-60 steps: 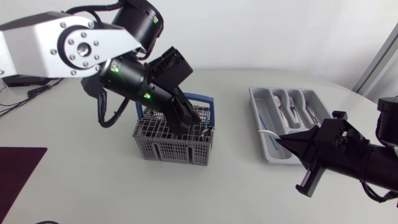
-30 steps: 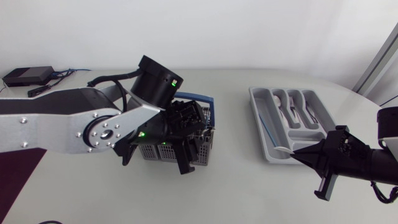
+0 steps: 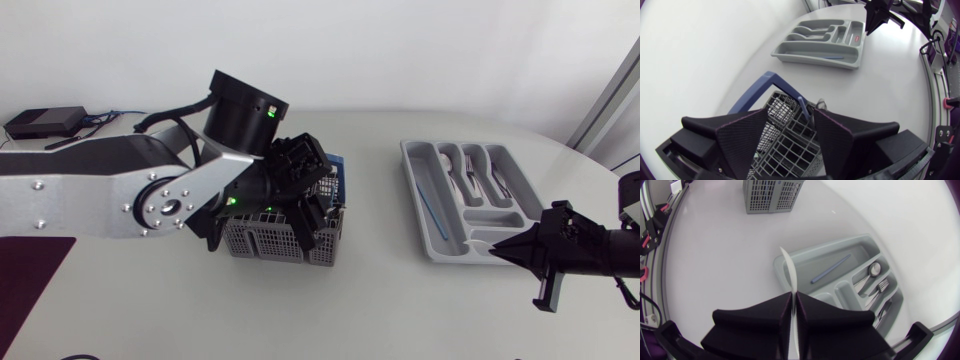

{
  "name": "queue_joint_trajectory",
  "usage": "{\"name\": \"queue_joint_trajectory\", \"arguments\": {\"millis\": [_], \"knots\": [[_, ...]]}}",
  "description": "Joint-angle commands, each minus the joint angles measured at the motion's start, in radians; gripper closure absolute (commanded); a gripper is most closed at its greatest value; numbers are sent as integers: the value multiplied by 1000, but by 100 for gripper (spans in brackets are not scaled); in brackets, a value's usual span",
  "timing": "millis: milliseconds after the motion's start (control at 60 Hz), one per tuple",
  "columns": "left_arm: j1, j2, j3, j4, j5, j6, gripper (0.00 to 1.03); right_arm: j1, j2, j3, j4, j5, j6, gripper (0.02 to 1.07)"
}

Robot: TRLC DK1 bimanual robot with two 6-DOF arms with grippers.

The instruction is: Unload the cutlery basket into the drawer organizer.

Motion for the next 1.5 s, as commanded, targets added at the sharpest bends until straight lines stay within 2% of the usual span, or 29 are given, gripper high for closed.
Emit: {"name": "queue_joint_trajectory", "arguments": {"millis": [0,83,200,417,567,783,950,1200,1250,1283,1350,1400,1483], "knots": [[6,24,22,24,15,-50,35,-29,50,37,-17,-12,-76,101],[9,28,14,52,39,-64,44,-52,84,57,-17,-10,-99,101],[21,51,14,56,89,-68,44,-81,129,86,-20,-10,-121,101],[18,101,20,85,105,-68,44,-115,207,128,-17,-2,-183,101],[20,113,25,99,105,-71,57,-116,242,132,30,33,-219,101],[15,138,25,136,107,-82,76,-105,288,123,205,117,-251,101],[14,152,25,160,107,-85,76,-88,299,98,296,160,-272,101],[14,152,22,171,107,-97,79,-68,297,71,359,199,-274,101],[17,149,23,168,107,-97,80,-68,296,57,391,202,-274,92],[17,147,23,165,108,-96,81,-68,294,49,411,203,-272,82],[18,144,25,157,115,-97,82,-68,290,32,442,209,-272,55],[18,143,25,153,115,-96,83,-70,279,19,462,211,-271,40],[18,124,25,147,116,-96,83,-70,254,8,463,211,-269,29]]}}
